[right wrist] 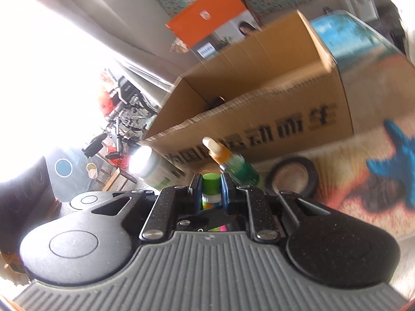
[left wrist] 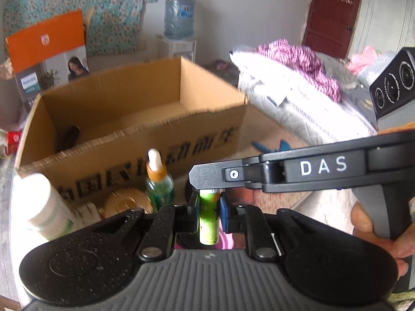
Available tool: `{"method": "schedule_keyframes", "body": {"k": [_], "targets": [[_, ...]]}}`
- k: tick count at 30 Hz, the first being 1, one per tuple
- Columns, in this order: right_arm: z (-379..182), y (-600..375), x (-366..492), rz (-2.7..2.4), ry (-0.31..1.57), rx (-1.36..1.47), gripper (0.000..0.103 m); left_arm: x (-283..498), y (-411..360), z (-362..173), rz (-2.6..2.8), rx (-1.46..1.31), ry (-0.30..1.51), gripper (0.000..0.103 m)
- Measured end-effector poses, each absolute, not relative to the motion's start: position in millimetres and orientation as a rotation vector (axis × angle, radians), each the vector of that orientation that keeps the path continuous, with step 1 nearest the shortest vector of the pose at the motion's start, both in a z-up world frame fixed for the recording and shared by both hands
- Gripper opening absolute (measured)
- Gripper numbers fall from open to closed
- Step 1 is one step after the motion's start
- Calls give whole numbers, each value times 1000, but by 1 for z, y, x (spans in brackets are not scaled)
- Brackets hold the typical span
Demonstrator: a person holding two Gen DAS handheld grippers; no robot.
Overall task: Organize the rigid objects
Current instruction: 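Lift the green lip balm with the right gripper and carry it over the box, then lower the green lip balm into the box and open the right gripper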
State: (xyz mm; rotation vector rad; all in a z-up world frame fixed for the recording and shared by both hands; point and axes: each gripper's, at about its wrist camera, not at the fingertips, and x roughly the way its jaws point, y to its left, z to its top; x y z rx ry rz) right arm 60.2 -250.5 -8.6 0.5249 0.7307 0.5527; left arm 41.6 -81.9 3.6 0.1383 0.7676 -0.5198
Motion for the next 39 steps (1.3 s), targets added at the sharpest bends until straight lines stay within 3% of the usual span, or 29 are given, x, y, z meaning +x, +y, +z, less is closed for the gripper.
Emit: {"method": "schedule_keyframes", "body": {"k": [10, 16, 23, 33, 36, 39], "targets": [[62, -233, 82, 672, 560, 407, 14, 54, -58, 69, -443, 97, 609, 17], [97, -213, 125, 735, 539, 336, 14, 88, -48, 93, -372, 72, 604, 18], [101, -188, 207, 799, 718, 361, 14, 145, -25, 84, -301, 33, 704, 18], [33, -152, 277, 800, 1058, 415, 14, 192, -6, 31, -231, 20, 906, 18], [16, -141, 291, 804, 1143, 419, 14, 194, -1, 23, -212, 24, 946, 23], [-1, -128, 309, 797, 1238, 418, 14, 193, 4, 22, -175, 34, 948, 37]]}}
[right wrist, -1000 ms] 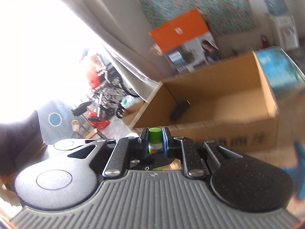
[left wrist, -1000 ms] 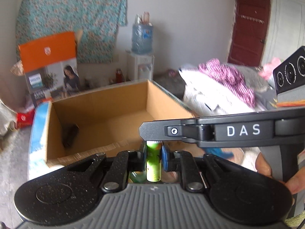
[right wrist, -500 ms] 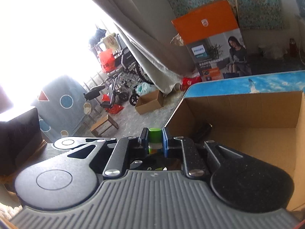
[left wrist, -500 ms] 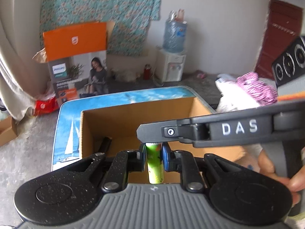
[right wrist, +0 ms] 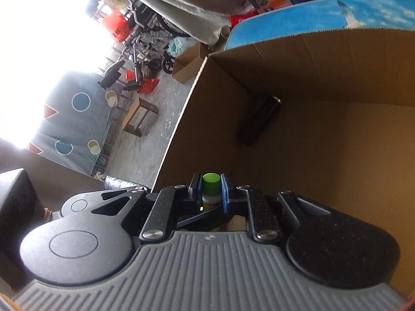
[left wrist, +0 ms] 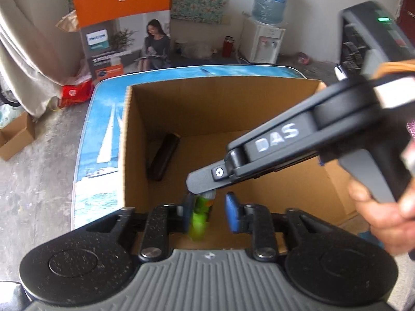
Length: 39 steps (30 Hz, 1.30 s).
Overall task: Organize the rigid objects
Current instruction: 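Lower the green lip balm into the box and open the right gripper, then reach the right gripper into the pink cup and grasp the black rounded item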
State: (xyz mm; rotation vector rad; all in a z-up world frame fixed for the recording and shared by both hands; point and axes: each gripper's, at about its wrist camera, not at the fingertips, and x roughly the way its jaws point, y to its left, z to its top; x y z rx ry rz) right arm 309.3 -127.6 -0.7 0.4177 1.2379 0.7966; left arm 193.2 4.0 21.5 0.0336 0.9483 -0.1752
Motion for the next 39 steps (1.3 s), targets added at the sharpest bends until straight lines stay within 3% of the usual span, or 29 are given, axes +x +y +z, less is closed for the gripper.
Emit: {"method": "schedule_keyframes", "body": {"k": [2, 10, 11, 14, 16, 26, 33, 39], "targets": [[-11, -116, 320, 789, 1288, 375, 14, 190, 8, 24, -161, 34, 935, 44], [-37, -73, 347, 734, 1367, 256, 18, 178, 13, 36, -147, 18, 891, 48], [-38, -72, 349, 724, 1362, 266, 21, 177, 14, 38, -145, 13, 884, 48], [-34, -76, 351, 727, 1313, 334, 47, 171, 20, 44, -154, -22, 860, 50], [-30, -83, 348, 738, 1285, 387, 54, 163, 23, 50, -163, -42, 836, 53], [17, -157, 312, 761, 1124, 573, 54, 123, 31, 81, -208, -104, 721, 61], [64, -240, 212, 779, 892, 599, 54, 89, 23, 81, -286, -96, 702, 66], [34, -285, 131, 698, 839, 641, 54, 69, -5, 42, -379, -47, 793, 66]]}}
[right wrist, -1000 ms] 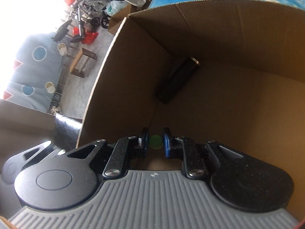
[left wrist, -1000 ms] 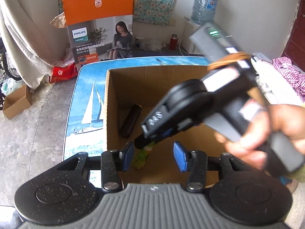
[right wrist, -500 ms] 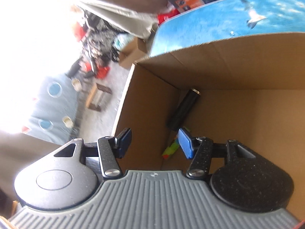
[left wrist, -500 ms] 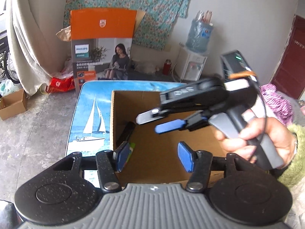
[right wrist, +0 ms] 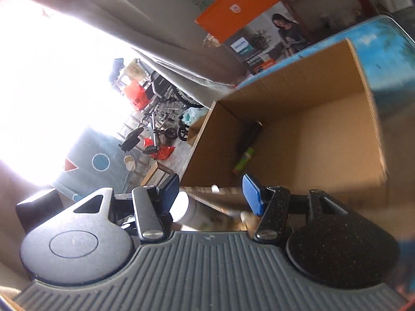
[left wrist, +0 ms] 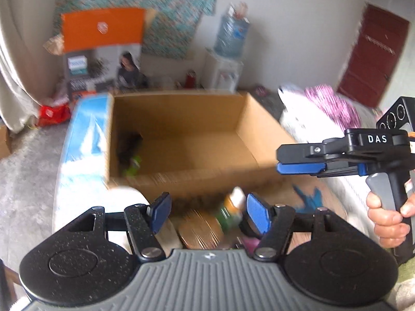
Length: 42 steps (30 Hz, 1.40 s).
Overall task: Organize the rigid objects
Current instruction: 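Reach the right gripper into the pink cup and grasp the black rounded item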
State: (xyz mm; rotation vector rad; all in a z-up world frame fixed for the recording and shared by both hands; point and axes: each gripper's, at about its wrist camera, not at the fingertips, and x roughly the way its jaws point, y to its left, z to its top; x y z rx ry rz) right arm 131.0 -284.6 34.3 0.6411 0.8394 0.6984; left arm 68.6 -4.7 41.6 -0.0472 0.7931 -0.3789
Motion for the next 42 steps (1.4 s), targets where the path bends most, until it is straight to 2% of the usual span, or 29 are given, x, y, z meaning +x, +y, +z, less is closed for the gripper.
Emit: {"method": "schedule_keyframes", "body": {"k": [7, 9, 11, 14, 19, 29, 35, 40, 42], "targets": [[-36, -274, 84, 617, 892, 663, 44, 45, -44, -11, -477, 49, 902, 62], [-45, -266, 82, 611, 913, 660, 38, 41, -53, -21, -484, 76, 919, 56], [-54, -259, 81, 599, 932, 650, 37, 37, -59, -28, -496, 82, 935, 44], [-60, -251, 85, 593, 953, 638, 34, 39, -65, -34, -520, 74, 951, 35], [-63, -243, 87, 575, 975, 592, 33, 45, -73, -45, -508, 89, 980, 28], [-74, -232, 93, 541, 1010, 533, 33, 53, -79, -54, -475, 129, 980, 27], [-75, -233, 94, 547, 1018, 537, 31, 58, -82, -59, -470, 142, 987, 34], [-79, -233, 96, 559, 1012, 568, 31, 61, -84, -64, -462, 144, 983, 34], [-82, -237, 96, 560, 1006, 598, 27, 62, -83, -65, -461, 135, 976, 34]]}}
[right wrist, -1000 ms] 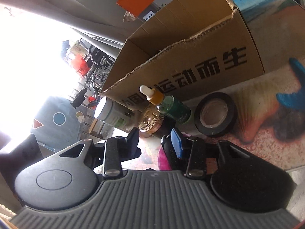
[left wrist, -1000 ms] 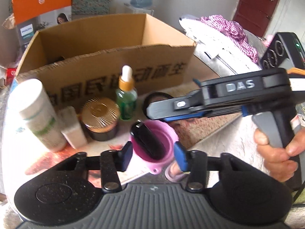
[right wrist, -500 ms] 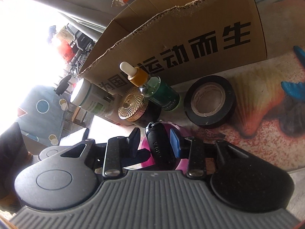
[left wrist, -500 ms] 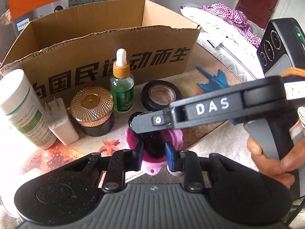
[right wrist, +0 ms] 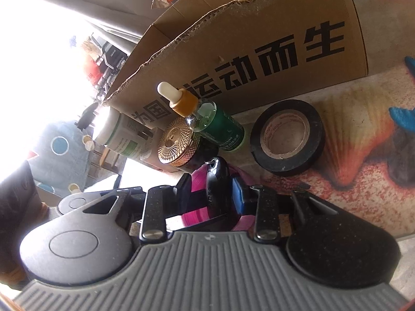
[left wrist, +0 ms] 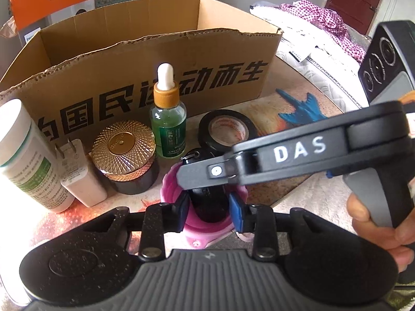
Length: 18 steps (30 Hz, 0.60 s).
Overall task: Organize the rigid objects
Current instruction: 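Reach the right gripper into the pink cup and grasp the black rounded item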
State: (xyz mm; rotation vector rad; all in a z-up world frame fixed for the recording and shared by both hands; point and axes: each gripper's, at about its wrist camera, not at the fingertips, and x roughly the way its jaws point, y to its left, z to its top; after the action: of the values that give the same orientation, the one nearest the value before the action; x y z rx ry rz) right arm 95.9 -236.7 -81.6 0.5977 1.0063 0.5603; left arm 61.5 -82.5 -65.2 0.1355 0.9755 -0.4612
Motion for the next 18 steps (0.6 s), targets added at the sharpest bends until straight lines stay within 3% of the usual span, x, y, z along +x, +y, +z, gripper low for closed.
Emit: {"method": "schedule_keyframes", "body": {"k": [3, 18], "targets": [[-85, -242, 96, 548, 1005, 619, 17, 62, -80, -66, -462, 125, 968, 34], [-75, -240, 94, 578, 944, 636, 15, 59, -73, -53, -436, 137, 905, 30]]}}
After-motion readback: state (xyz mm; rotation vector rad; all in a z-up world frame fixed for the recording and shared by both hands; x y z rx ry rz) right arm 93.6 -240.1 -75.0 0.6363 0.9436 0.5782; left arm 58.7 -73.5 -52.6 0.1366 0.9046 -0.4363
